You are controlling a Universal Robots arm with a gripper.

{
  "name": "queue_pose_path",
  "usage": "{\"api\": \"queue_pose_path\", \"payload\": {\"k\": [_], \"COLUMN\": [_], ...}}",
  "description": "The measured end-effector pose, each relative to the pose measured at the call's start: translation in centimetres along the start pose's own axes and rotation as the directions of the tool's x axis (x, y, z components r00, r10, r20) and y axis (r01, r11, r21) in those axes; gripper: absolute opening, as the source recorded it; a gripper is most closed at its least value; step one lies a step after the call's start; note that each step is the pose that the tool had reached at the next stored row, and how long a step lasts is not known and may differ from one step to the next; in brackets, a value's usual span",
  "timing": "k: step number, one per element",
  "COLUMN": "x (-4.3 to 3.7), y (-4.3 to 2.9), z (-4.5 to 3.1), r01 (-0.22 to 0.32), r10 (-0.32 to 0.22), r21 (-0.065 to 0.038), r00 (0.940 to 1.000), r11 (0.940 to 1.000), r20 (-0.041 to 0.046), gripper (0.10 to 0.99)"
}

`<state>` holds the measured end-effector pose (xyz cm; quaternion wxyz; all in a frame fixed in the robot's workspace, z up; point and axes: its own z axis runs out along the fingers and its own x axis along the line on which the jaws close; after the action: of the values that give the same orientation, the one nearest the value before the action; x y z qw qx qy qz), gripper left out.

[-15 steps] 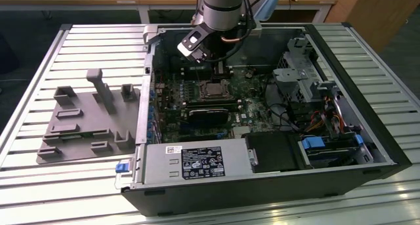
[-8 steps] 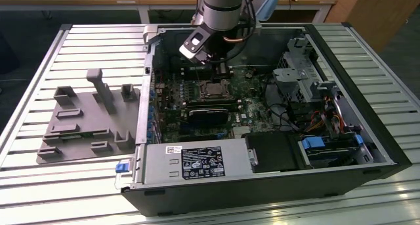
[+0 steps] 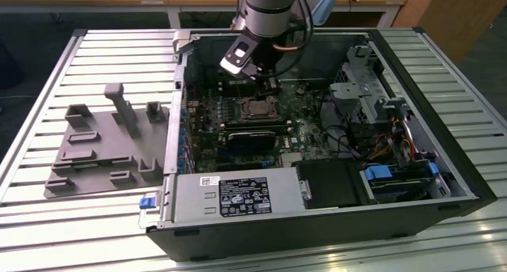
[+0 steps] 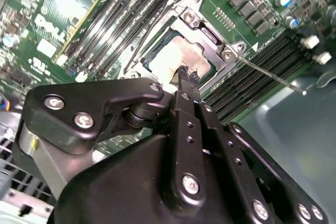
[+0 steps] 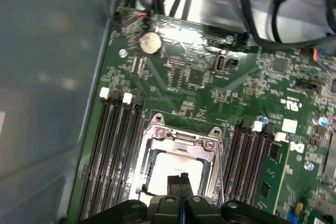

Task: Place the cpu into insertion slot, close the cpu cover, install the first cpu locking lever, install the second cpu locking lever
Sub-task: 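Close the cpu cover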

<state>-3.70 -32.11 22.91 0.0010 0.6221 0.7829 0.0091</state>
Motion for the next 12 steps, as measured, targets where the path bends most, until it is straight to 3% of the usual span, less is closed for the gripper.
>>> {"api": "queue_pose_path", "payload": {"k": [6,12], "x": [0.00,0.00], "y": [0.00,0.00], "z": [0.00,0.01], "r01": [0.105,0.212], "r10": [-0.105,-0.212], "r21": [0.001,0.002], "r00": [0.9945,0.9773], "r11": [0.9945,0.9773], "r20": [-0.0017,-0.0035], "gripper": [0.102,0.102]}}
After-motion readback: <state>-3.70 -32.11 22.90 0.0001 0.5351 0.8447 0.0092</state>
